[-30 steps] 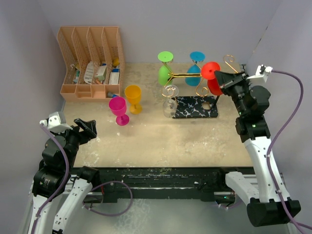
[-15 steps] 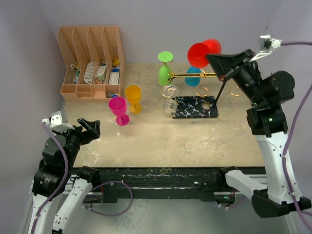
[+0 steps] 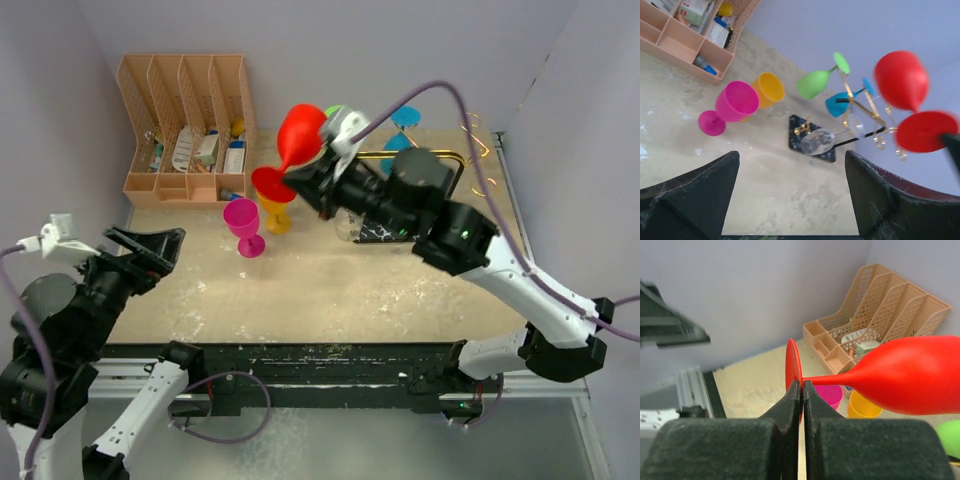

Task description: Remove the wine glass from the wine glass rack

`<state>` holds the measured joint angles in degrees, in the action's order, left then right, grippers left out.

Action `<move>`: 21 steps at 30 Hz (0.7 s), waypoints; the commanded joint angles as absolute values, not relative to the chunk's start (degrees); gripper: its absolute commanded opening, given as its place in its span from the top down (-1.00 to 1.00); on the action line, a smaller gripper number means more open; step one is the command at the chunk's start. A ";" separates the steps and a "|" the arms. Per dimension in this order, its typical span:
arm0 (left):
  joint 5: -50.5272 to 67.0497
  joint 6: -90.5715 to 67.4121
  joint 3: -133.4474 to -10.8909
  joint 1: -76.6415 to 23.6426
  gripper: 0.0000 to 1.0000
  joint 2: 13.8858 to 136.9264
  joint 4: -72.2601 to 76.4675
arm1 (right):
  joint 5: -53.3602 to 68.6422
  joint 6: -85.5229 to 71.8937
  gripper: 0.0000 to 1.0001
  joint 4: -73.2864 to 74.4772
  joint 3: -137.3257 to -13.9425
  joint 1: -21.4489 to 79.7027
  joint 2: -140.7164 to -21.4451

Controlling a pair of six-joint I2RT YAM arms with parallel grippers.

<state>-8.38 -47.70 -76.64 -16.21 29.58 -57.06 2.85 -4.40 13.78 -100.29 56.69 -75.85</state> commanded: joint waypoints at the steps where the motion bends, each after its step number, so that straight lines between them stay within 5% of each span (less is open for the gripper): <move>1: -7.71 -57.67 -84.31 -16.37 -0.77 31.12 -64.37 | -15.77 14.50 1.00 4.95 -95.90 68.58 -75.39; 10: 5.21 -70.92 -80.56 -17.30 -0.88 30.77 -60.85 | -34.90 41.31 1.00 -23.04 -74.67 83.83 -75.04; 21: 17.69 -86.35 -61.68 -17.28 -0.79 24.21 -47.89 | -36.69 51.19 1.00 -40.12 -66.45 88.51 -78.57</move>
